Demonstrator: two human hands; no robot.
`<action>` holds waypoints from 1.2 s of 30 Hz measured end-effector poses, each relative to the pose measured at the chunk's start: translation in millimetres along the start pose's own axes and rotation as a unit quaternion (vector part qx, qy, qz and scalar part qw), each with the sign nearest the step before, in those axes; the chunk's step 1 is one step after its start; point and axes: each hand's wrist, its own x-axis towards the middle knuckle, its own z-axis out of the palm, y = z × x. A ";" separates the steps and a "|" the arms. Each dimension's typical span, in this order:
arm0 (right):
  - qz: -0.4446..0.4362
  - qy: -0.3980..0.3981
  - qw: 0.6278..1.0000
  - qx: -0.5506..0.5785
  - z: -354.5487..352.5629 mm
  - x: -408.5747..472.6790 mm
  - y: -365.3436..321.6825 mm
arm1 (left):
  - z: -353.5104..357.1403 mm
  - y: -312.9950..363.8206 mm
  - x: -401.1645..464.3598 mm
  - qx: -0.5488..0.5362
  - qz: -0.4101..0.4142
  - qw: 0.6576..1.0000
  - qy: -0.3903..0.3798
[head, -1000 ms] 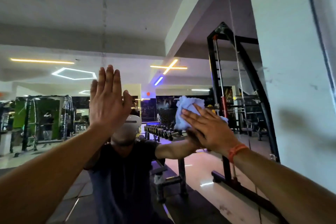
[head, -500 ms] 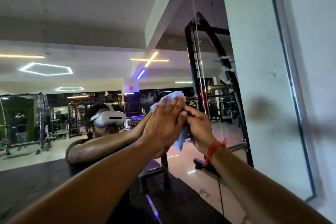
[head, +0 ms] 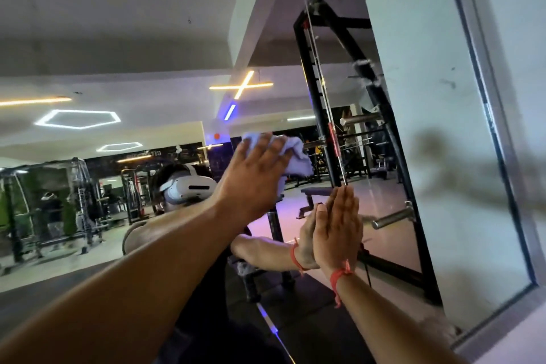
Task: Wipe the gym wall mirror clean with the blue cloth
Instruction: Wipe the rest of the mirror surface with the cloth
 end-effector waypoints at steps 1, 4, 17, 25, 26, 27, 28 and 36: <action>0.001 0.001 1.000 0.008 2.0 2.7 0.6 | 9.9 2.4 -8.5 -0.031 0.057 0.998 0.001; 0.002 0.019 1.000 0.004 -1.1 -6.7 -6.4 | 20.3 -11.4 -21.1 0.028 0.169 0.985 0.003; -0.005 0.030 1.000 0.001 1.5 -2.3 -3.6 | 32.5 2.3 19.0 0.009 0.220 0.972 0.086; -0.013 0.031 0.999 0.001 1.4 -3.7 1.1 | -15.9 -68.0 107.3 0.033 0.189 0.974 0.122; -0.013 0.030 0.999 0.000 1.3 -3.6 1.0 | -24.3 -72.8 121.3 0.038 0.122 0.984 0.125; -0.013 0.028 1.000 -0.002 1.7 -3.4 1.0 | -31.4 -69.8 129.6 0.032 0.068 0.988 0.131; -0.013 0.026 1.000 -0.002 1.8 -3.9 0.6 | -35.6 -60.6 130.8 0.008 0.037 0.990 0.137; -0.017 0.038 0.999 0.012 1.9 -3.4 0.9 | -8.7 -29.5 74.8 -0.089 0.309 0.944 0.071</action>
